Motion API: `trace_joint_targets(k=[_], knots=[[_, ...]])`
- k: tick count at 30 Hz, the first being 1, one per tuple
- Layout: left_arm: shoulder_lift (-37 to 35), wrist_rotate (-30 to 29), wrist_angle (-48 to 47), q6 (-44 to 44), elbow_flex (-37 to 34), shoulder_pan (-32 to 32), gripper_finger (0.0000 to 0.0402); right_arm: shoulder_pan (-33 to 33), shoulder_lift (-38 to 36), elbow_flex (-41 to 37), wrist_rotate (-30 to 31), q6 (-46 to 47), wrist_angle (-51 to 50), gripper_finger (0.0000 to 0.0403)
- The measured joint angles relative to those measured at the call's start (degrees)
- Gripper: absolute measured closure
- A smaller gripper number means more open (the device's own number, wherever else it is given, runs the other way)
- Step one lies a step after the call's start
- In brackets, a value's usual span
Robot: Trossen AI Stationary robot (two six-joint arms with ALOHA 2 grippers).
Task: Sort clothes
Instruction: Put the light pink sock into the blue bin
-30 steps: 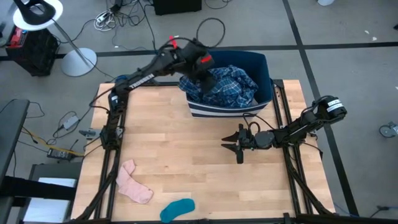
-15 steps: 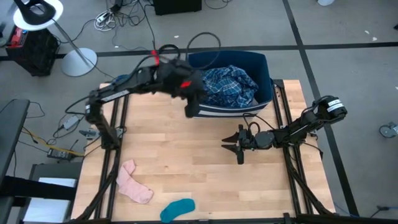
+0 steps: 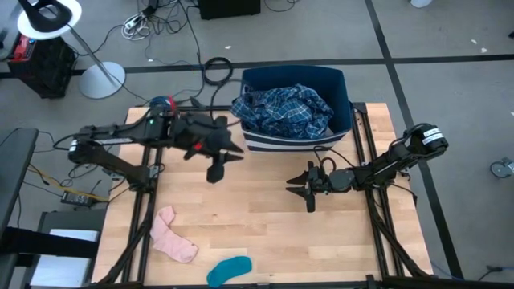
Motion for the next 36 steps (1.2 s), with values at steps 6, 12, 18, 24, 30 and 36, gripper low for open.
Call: trace_joint_targets(k=[6, 12, 18, 24, 30, 36], knots=[[-1.3, 0.4, 2.1, -5.6, -7.0, -2.1, 0.0308, 0.0, 0.0, 0.0, 0.0, 0.6, 0.2, 0.027], [-1.3, 1.0, -0.4, -9.8, -11.6, -2.0, 0.0308, 0.0, 0.0, 0.0, 0.0, 1.1, 0.1, 0.027], [-1.3, 0.3, -5.2, -19.8, -17.0, -2.9, 0.0308, 0.0, 0.0, 0.0, 0.0, 1.0, -0.1, 0.027], [-1.3, -2.7, -6.5, -31.6, -23.3, -8.5, 0.0308, 0.0, 0.0, 0.0, 0.0, 1.0, -0.3, 0.027], [-1.3, -6.1, -7.4, -47.0, -29.1, -18.6, 0.0308, 0.0, 0.0, 0.0, 0.0, 1.0, -0.6, 0.027], [-1.5, -6.9, -12.2, -66.2, -32.2, -29.5, 0.0308, 0.0, 0.0, 0.0, 0.0, 0.7, -0.8, 0.027]])
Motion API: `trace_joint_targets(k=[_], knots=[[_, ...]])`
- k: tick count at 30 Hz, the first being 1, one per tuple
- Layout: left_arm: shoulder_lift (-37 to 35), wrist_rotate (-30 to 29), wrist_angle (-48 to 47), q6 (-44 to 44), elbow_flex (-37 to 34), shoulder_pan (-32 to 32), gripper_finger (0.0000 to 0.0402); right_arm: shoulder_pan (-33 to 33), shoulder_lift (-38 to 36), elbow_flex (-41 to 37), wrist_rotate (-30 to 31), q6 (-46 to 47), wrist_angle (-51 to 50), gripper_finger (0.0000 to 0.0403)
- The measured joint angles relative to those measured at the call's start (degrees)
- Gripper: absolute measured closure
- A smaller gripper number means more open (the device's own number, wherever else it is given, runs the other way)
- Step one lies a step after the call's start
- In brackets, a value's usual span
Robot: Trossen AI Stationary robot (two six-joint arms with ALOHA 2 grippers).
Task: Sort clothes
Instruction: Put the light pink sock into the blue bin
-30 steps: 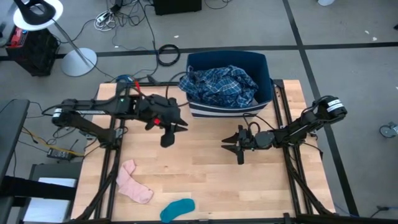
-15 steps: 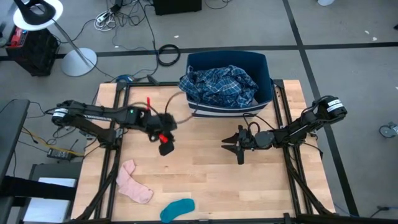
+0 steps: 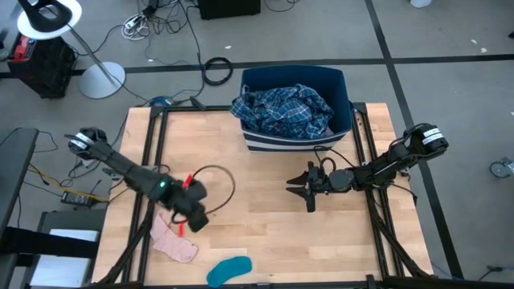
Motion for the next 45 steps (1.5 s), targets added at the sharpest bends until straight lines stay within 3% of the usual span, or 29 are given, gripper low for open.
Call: trace_joint_targets(k=[10, 21, 24, 30, 41, 45], knots=[[0.0, -6.3, -6.1, -27.7, -0.3, -18.0, 0.0308, -1.7, 0.0, 0.0, 0.0, -1.3, 0.8, 0.027], [0.0, -5.9, -12.9, -49.5, -1.0, -30.9, 0.0308, -2.0, 0.0, 0.0, 0.0, -1.2, 0.9, 0.027], [0.0, -5.8, -10.7, -51.9, -4.0, -32.3, 0.0308, -2.0, 0.0, 0.0, 0.0, -1.2, 1.3, 0.027], [-2.8, -3.3, 3.5, -52.1, -14.1, -33.3, 0.0308, -2.0, 0.0, 0.0, 0.0, -1.2, 1.3, 0.027], [-10.1, -0.6, 2.6, -51.8, -22.0, -33.3, 0.0308, -2.5, 0.0, 0.0, 0.0, -1.3, 1.3, 0.027], [-10.2, 1.2, 9.1, -51.8, -26.3, -33.3, 0.0308, -2.6, 0.0, 0.0, 0.0, -1.2, 1.3, 0.027]])
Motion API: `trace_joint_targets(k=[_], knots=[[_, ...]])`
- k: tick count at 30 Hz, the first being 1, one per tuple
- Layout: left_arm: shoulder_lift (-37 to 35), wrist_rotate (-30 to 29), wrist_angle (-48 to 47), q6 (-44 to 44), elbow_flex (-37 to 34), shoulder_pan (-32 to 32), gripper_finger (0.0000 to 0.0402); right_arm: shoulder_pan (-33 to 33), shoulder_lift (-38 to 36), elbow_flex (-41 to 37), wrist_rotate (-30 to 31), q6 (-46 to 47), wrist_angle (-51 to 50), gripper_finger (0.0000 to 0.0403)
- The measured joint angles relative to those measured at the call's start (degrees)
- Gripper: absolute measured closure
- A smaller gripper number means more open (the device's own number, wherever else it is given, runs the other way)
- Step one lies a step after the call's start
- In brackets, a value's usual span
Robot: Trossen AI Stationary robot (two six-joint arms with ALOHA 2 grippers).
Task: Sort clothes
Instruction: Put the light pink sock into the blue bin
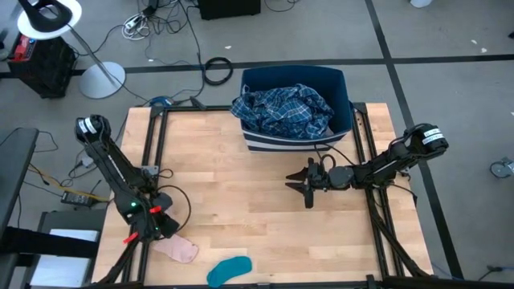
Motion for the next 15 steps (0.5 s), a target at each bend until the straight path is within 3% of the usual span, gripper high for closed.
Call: trace_joint_targets(k=[4, 6, 9, 15], knots=[[-0.4, 1.5, 5.6, -0.4, -3.5, 0.1, 0.0315, 0.0, 0.0, 0.0, 0.0, 0.0, 0.0, 0.027], [-0.2, 1.8, 6.0, -0.3, -3.3, 0.4, 0.0341, 0.0, 0.0, 0.0, 0.0, 0.0, 0.0, 0.027], [0.0, 1.3, 3.7, 1.7, -1.2, 1.1, 0.0389, 0.0, 0.0, 0.0, 0.0, 0.0, 0.0, 0.027], [0.1, -1.7, -4.4, 3.3, 4.4, 2.5, 0.0399, 0.0, 0.0, 0.0, 0.0, 0.2, 0.0, 0.027]])
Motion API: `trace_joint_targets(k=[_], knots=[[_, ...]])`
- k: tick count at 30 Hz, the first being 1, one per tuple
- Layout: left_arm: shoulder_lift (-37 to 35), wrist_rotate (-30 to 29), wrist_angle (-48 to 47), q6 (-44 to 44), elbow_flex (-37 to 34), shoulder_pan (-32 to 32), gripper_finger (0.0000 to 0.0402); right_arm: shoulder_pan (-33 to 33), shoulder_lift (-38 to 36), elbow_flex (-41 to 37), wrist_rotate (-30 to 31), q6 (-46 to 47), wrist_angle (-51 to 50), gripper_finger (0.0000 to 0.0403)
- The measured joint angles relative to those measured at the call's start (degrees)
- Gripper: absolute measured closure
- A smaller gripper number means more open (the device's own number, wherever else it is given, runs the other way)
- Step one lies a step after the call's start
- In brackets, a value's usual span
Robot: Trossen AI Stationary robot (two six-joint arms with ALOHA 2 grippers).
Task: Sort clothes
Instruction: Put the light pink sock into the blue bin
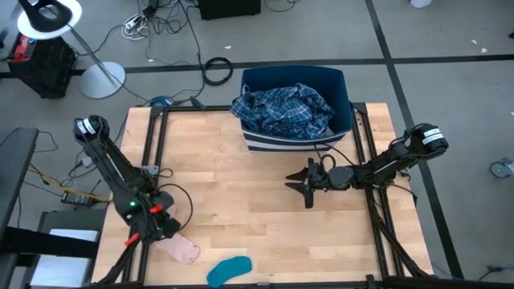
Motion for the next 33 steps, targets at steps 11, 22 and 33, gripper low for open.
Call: trace_joint_targets(k=[11, 22, 33], knots=[[0.0, -11.0, -22.1, 7.0, 18.1, 4.8, 0.0401, 0.0, 0.0, 0.0, 0.0, -0.2, 1.1, 0.027], [-0.1, -22.5, -32.7, 28.1, 33.4, 20.3, 0.0401, -0.7, 0.0, 0.0, 0.0, -0.7, 1.3, 0.027], [0.1, -29.1, -26.5, 62.7, 52.1, 39.5, 0.0401, -1.5, 0.0, 0.0, 0.0, -0.8, 1.4, 0.027]])
